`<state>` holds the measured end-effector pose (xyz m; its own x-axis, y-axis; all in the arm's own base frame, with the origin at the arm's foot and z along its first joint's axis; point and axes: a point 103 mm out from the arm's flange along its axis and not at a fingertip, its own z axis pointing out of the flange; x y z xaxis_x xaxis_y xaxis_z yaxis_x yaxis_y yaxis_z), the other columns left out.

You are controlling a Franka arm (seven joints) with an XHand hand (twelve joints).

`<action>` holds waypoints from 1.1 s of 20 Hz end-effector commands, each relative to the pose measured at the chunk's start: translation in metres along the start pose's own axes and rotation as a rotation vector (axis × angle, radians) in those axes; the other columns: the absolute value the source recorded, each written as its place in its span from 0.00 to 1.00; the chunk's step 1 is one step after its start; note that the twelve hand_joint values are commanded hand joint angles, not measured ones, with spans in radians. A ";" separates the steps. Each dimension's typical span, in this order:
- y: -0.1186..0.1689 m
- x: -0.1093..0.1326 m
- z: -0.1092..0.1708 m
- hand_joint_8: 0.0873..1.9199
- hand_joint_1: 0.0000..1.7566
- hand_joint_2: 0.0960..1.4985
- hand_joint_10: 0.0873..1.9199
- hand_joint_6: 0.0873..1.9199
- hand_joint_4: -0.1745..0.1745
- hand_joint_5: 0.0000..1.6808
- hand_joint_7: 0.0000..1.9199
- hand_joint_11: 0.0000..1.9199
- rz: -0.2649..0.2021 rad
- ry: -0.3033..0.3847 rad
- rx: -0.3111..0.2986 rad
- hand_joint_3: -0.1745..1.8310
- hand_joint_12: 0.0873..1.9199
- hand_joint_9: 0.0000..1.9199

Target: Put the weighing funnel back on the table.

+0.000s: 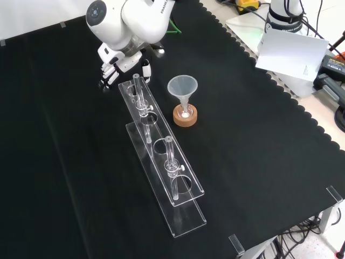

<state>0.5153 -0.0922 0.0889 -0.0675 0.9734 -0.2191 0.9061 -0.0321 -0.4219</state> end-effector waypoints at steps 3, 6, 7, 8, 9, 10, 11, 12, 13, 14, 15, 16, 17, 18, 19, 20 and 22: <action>-0.025 -0.013 -0.021 0.20 0.53 0.31 0.33 0.00 0.44 0.12 0.00 0.09 -0.001 0.030 -0.055 0.39 0.70 0.10; -0.037 -0.015 -0.032 0.21 0.53 0.31 0.33 0.00 0.45 0.13 0.00 0.08 0.012 0.035 -0.047 0.39 0.70 0.10; -0.040 -0.016 -0.036 0.22 0.53 0.32 0.33 0.00 0.45 0.14 0.01 0.08 0.013 0.041 -0.039 0.39 0.70 0.11; -0.044 -0.016 -0.040 0.22 0.52 0.32 0.33 0.00 0.46 0.14 0.01 0.08 0.016 0.047 -0.033 0.39 0.70 0.11; -0.049 -0.016 -0.043 0.23 0.52 0.32 0.33 0.00 0.46 0.15 0.02 0.07 0.018 0.052 -0.034 0.39 0.70 0.11; -0.053 -0.015 -0.047 0.23 0.52 0.32 0.33 0.00 0.46 0.15 0.02 0.07 0.021 0.055 -0.035 0.39 0.70 0.11; -0.057 -0.014 -0.050 0.23 0.52 0.32 0.33 0.00 0.47 0.16 0.03 0.07 0.027 0.053 -0.035 0.39 0.70 0.11; -0.062 -0.013 -0.054 0.24 0.51 0.32 0.34 0.00 0.47 0.16 0.03 0.07 0.029 0.054 -0.041 0.39 0.71 0.11; -0.067 -0.013 -0.057 0.24 0.51 0.32 0.34 0.00 0.47 0.17 0.03 0.07 0.033 0.057 -0.047 0.39 0.71 0.12; -0.072 -0.012 -0.059 0.25 0.51 0.32 0.33 0.00 0.48 0.17 0.03 0.06 0.035 0.058 -0.054 0.38 0.71 0.12; -0.077 -0.011 -0.062 0.25 0.51 0.33 0.33 0.00 0.48 0.18 0.04 0.06 0.037 0.056 -0.060 0.38 0.71 0.12; -0.082 -0.011 -0.065 0.26 0.51 0.33 0.33 0.00 0.49 0.18 0.04 0.06 0.040 0.055 -0.067 0.38 0.71 0.13; -0.087 -0.010 -0.068 0.26 0.51 0.33 0.33 0.00 0.49 0.18 0.04 0.06 0.042 0.053 -0.073 0.38 0.72 0.13; -0.091 -0.010 -0.070 0.26 0.50 0.33 0.33 0.00 0.49 0.19 0.04 0.06 0.043 0.052 -0.079 0.38 0.72 0.13; -0.097 -0.009 -0.073 0.26 0.50 0.33 0.33 0.00 0.49 0.19 0.04 0.06 0.044 0.049 -0.085 0.38 0.72 0.13; -0.102 -0.009 -0.075 0.26 0.50 0.33 0.33 0.00 0.49 0.19 0.04 0.06 0.045 0.048 -0.090 0.38 0.72 0.13; -0.112 -0.008 -0.080 0.27 0.50 0.33 0.33 0.00 0.49 0.19 0.04 0.06 0.042 0.050 -0.099 0.37 0.72 0.14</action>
<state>0.4713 -0.0871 0.1890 -0.0152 0.9810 -0.1933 0.9395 -0.0521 -0.3386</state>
